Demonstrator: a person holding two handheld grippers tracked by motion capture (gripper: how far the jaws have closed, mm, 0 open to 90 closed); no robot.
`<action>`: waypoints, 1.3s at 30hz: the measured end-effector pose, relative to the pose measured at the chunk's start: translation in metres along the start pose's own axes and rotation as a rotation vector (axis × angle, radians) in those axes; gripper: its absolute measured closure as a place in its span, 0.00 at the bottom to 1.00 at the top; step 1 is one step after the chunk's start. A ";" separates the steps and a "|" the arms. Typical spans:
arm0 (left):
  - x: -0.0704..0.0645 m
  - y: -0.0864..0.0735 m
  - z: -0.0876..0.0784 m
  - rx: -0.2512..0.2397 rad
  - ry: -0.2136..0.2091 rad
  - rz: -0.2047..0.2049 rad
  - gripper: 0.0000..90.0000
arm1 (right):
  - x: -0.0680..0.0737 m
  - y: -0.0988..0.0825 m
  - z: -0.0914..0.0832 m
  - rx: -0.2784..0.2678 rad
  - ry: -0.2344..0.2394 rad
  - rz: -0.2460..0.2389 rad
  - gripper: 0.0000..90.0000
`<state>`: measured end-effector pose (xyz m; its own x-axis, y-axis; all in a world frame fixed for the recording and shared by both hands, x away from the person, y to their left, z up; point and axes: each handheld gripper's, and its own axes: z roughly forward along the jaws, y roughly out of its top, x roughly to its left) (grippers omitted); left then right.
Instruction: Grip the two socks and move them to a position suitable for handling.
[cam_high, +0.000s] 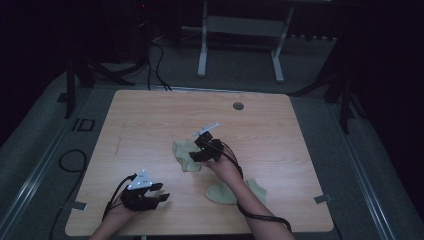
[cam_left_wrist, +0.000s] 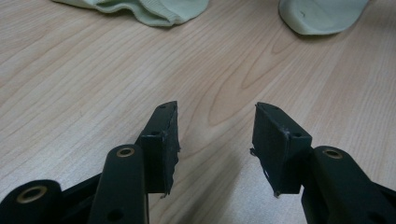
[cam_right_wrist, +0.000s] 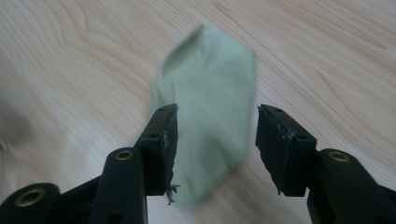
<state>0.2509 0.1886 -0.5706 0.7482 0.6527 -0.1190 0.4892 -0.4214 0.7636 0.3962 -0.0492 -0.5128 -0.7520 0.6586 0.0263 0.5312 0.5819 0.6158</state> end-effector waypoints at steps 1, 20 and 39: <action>0.000 0.000 0.000 -0.001 0.000 0.001 0.56 | 0.002 0.006 0.007 0.002 0.012 0.006 0.52; 0.000 -0.002 0.001 -0.005 -0.007 0.001 0.56 | 0.012 0.032 0.068 0.086 -0.050 -0.042 0.70; 0.000 -0.003 0.002 0.004 -0.007 -0.003 0.56 | -0.006 0.050 0.016 0.019 -0.030 -0.041 0.94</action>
<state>0.2509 0.1886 -0.5740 0.7501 0.6492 -0.1258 0.4930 -0.4222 0.7607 0.4332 -0.0165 -0.4945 -0.7617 0.6475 -0.0223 0.5075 0.6177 0.6007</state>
